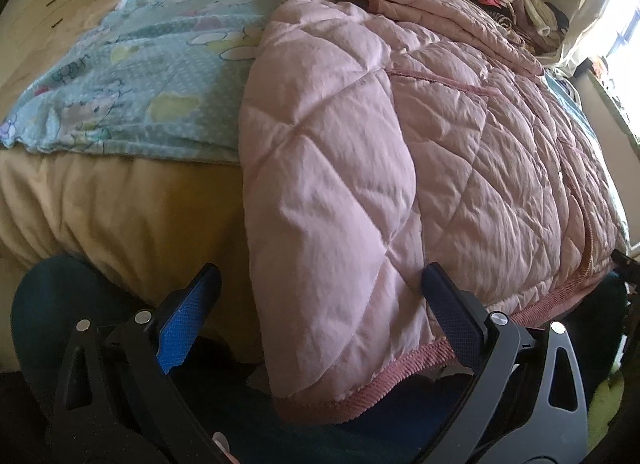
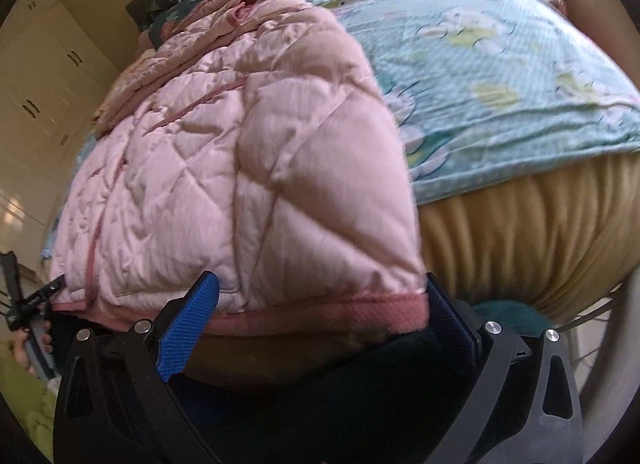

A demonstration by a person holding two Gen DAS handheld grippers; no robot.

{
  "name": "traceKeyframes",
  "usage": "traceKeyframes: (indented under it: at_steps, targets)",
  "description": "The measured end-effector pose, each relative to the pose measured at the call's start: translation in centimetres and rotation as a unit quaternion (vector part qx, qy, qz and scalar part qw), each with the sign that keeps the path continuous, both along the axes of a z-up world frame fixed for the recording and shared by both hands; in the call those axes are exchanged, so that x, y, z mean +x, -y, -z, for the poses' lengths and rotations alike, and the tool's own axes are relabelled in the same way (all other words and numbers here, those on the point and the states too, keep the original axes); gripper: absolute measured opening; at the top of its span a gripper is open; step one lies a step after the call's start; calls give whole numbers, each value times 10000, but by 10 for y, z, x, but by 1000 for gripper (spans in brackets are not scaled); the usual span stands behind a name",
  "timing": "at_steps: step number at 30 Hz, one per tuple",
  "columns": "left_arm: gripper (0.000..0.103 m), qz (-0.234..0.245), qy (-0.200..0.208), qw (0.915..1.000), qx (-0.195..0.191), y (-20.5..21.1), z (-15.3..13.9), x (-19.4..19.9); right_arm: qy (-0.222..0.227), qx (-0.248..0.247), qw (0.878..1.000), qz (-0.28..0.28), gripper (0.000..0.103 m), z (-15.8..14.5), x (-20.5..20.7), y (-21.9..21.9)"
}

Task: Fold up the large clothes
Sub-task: 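Grasp the jacket hem with the right tool while the left tool grasps the hem, then lift the hem with both tools and fold it toward the collar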

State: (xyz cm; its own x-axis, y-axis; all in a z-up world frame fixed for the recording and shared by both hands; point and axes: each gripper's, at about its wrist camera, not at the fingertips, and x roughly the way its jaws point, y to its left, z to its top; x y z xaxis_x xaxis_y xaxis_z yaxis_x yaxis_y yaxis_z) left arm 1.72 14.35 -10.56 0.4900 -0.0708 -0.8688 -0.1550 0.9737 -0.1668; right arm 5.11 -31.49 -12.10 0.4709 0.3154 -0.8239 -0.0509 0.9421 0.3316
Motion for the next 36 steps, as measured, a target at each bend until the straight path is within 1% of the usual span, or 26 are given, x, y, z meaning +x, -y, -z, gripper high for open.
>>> traceKeyframes:
  at_steps: [2,3,5,6,8,9,11,13,14,15,17,18,19,20,21,23,24,27,31,36]
  targets:
    - [94,-57,-4,10000,-81,-3,0,-1,142,142,9996,-173,74,-3,-3,-4]
    - [94,-83,-5,9999,-107,-5,0,-3,205,190,9994,-214,71,-5,-5,-6]
    - [94,-125,-22,9998,-142,-7,0,-5,380,160,9987,-285,46,-12,-8,-9]
    - [94,-134,-35,9998,-171,-7,0,-4,537,183,9979,-327,42,-19,-11,-10]
    - [94,-150,-80,9995,-252,-9,3,-5,791,140,9962,-348,24,-31,-14,-12]
    - [94,-161,-102,9993,-312,-10,5,-5,940,178,9948,-341,22,-39,-15,-11]
    - [94,-141,-118,9989,-423,-10,7,-5,1192,298,9918,-364,18,-53,-15,-12]
    - [94,-88,-149,9984,-539,-9,10,-5,1392,259,9890,-417,17,-65,-14,-18]
    - [93,-39,-171,9980,-612,-8,11,-5,1465,251,9879,-447,17,-70,-13,-20]
    - [89,10,-182,9978,-640,-6,12,-5,1534,248,9867,-476,17,-76,-12,-22]
    - [69,137,-147,9976,-660,1,12,-6,1617,236,9851,-528,17,-84,-5,-26]
    - [58,240,-92,9979,-598,6,9,-7,1635,236,9848,-533,17,-86,-3,-26]
    - [52,298,-55,9980,-550,9,7,-8,1634,248,9847,-545,17,-87,-1,-27]
    - [42,361,-2,9982,-471,13,4,-9,1629,241,9847,-566,17,-89,2,-28]
    - [37,423,60,9985,-340,18,0,-10,1629,211,9848,-566,17,-90,5,-29]
    - [21,507,222,9984,-149,25,-8,-11,1638,177,9847,-565,17,-91,8,-31]
    - [16,528,276,9982,-110,27,-12,-11,1660,169,9844,-552,16,-92,9,-31]
    - [11,535,486,9973,-104,28,-26,-10,1716,144,9838,-504,15,-94,11,-33]
    - [9,553,775,9954,-133,29,-43,-6,1868,89,9813,-463,14,-99,9,-33]
    - [8,553,1137,9919,-122,28,-66,-2,2092,218,9768,-399,13,-111,13,-29]
